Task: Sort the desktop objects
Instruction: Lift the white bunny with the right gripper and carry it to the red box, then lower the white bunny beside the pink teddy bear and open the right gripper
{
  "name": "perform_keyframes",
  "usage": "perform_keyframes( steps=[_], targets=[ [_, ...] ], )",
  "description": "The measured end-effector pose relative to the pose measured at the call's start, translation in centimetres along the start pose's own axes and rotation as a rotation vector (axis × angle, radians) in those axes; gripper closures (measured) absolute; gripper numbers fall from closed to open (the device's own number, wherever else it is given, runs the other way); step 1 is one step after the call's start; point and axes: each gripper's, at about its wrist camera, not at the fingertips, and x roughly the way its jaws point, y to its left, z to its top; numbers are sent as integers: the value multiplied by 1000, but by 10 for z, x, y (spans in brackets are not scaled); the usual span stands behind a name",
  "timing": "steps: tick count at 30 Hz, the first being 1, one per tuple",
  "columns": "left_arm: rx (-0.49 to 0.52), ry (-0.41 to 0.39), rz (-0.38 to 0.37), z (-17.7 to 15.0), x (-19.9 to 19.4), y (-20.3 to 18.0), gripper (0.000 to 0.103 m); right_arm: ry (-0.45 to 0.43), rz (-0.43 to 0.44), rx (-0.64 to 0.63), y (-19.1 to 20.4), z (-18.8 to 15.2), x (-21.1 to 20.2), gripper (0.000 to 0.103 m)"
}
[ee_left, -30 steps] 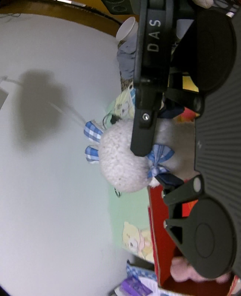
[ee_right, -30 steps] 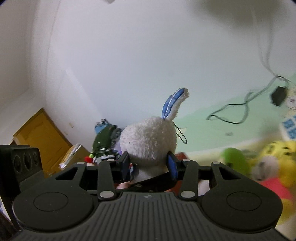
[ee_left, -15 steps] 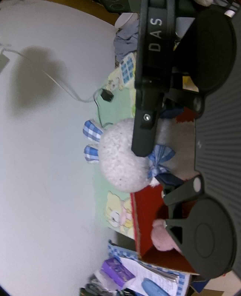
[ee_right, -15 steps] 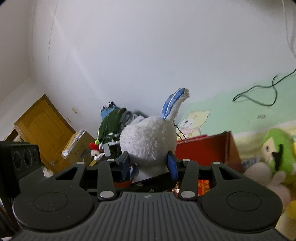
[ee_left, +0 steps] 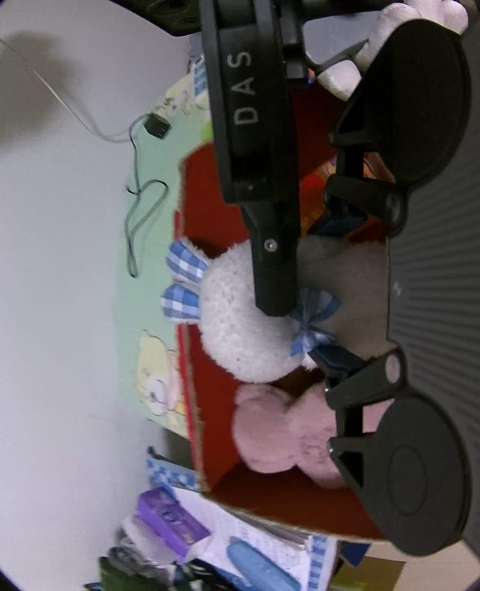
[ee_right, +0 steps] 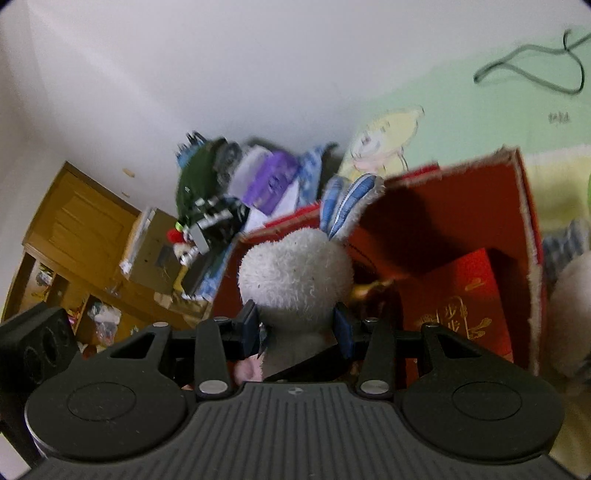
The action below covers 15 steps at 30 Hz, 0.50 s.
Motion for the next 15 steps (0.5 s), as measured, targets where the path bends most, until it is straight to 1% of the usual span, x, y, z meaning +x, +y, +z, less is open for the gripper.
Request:
perform_keyframes(
  steps=[3, 5, 8, 12, 14, 15],
  targets=[
    [-17, 42, 4, -3, 11, 6, 43, 51, -15, 24, -6, -1, 12, 56],
    [-26, 51, 1, -4, 12, 8, 43, 81, -31, 36, -8, -1, 20, 56],
    [-25, 61, 3, -7, 11, 8, 42, 99, -43, 49, -9, 1, 28, 56],
    [-24, 70, 7, -7, 13, 9, 41, 142, -105, 32, -3, 2, 37, 56],
    [-20, 74, 11, -7, 13, 8, 41, 144, -114, 43, -5, 2, 38, 56],
    [-14, 74, 17, -7, 12, 7, 38, 145, -110, 51, -6, 2, 38, 56]
  ],
)
